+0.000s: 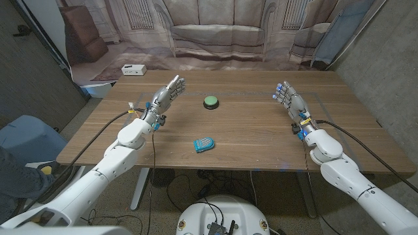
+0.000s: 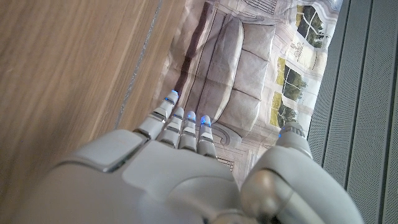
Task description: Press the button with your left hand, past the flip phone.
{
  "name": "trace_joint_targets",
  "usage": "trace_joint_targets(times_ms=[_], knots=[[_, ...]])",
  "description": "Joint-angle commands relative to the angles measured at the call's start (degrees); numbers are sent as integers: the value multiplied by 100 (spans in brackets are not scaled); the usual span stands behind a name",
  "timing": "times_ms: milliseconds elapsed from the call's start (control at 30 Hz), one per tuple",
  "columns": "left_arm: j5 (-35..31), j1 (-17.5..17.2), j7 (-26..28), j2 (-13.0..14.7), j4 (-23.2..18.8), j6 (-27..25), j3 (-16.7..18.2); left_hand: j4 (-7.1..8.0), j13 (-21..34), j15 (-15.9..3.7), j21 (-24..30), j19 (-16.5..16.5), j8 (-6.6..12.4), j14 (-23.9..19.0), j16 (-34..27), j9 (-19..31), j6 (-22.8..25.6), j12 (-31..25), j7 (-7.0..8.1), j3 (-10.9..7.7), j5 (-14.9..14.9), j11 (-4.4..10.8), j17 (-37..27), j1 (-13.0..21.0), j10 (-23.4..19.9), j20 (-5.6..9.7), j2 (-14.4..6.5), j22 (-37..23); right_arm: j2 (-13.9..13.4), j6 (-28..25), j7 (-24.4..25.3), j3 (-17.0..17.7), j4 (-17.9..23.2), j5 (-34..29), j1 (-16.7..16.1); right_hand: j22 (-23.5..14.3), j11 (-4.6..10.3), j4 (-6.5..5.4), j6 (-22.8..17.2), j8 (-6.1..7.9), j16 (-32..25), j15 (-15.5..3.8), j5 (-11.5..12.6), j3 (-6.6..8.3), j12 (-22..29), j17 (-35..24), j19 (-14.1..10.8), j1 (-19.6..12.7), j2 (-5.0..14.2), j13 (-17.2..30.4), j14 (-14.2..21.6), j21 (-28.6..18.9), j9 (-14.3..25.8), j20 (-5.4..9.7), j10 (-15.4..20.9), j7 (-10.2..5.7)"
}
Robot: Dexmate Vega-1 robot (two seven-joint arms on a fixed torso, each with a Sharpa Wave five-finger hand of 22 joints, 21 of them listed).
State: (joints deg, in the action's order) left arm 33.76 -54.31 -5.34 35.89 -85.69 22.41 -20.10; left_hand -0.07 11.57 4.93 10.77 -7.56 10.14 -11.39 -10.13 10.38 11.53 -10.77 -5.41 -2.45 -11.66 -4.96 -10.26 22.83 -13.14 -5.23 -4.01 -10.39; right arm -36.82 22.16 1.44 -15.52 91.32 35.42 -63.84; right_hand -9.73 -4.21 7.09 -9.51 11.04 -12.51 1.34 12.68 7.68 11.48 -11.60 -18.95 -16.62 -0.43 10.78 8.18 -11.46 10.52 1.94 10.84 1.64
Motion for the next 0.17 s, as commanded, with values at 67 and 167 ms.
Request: trace_joint_targets(times_ms=[67,167], knots=[[-51,73,-9,15,18,-85,-50,-7,21,-13,-18,25,-12,40,7,15,-14,1,-14,16,7,1,-19,-25,28,0,-12,-15,74,-21,26,-43,-58,35,36,-8,2,-9,-25,-2,16,36,2,-7,-12,-9,-21,13,0,15,10,23,14,-51,9,45],[-42,117,-37,-6,52,-89,-64,-7,21,-13,-18,34,-7,41,2,15,-14,-4,-17,17,7,-2,-19,-26,28,11,-12,-14,67,-16,39,-38,-59,23,29,-8,2,-10,-25,-2,17,35,2,-7,-12,-10,-21,13,4,15,9,24,14,-53,13,47]])
